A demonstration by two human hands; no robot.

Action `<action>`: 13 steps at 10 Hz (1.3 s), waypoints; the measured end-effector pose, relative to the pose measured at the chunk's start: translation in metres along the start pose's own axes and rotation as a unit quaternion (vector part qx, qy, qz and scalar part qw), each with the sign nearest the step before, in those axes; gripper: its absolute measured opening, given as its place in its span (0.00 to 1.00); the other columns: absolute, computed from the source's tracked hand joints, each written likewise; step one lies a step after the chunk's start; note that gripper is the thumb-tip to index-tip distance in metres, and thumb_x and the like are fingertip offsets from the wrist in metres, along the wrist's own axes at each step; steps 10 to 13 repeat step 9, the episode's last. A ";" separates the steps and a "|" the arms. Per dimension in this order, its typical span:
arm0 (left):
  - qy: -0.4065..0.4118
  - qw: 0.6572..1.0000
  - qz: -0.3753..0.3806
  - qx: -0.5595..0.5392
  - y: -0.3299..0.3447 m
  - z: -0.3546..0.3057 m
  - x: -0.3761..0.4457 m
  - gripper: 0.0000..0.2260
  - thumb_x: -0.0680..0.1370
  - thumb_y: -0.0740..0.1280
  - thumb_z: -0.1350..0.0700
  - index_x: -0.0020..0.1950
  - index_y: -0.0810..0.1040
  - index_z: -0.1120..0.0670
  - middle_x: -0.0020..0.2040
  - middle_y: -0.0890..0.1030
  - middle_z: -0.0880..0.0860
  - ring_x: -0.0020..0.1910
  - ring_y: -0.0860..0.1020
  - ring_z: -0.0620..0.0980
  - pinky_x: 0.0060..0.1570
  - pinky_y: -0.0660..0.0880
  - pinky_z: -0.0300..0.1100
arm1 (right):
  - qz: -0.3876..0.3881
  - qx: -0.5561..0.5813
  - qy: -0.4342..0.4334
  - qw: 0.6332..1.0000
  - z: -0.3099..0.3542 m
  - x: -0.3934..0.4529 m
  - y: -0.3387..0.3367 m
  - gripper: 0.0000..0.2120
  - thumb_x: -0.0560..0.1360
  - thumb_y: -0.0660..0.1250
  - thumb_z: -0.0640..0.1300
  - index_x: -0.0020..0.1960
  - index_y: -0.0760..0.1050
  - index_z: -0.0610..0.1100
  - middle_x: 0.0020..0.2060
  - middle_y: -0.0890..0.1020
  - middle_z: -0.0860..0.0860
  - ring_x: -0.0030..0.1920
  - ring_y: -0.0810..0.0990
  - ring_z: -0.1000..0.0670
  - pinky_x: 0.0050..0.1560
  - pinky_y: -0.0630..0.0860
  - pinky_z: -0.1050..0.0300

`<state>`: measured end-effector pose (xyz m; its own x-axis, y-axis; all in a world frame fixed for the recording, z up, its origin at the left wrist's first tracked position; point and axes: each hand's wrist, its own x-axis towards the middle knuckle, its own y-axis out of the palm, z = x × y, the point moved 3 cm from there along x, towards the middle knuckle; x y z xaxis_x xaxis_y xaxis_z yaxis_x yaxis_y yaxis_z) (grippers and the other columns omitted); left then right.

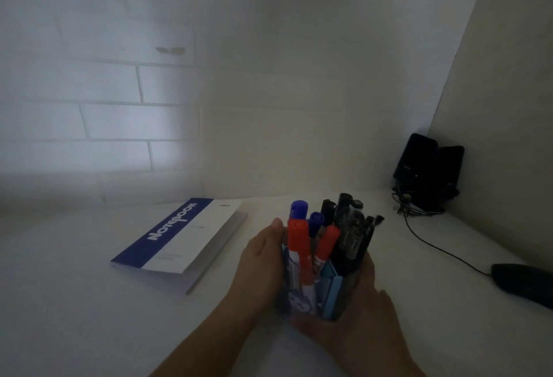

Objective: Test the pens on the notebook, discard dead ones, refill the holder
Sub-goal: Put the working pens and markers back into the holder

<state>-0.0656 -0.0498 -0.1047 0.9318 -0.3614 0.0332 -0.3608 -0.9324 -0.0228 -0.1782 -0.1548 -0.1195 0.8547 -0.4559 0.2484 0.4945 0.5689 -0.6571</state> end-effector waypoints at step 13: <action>0.143 0.900 0.052 0.409 0.003 0.001 0.000 0.11 0.77 0.59 0.39 0.53 0.74 0.42 0.39 0.75 0.45 0.40 0.72 0.42 0.45 0.73 0.40 | 0.109 -0.318 0.127 0.933 -0.046 0.172 0.038 0.40 0.74 0.43 0.70 0.77 0.45 0.47 0.77 0.47 0.48 0.76 0.45 0.44 0.72 0.44 0.36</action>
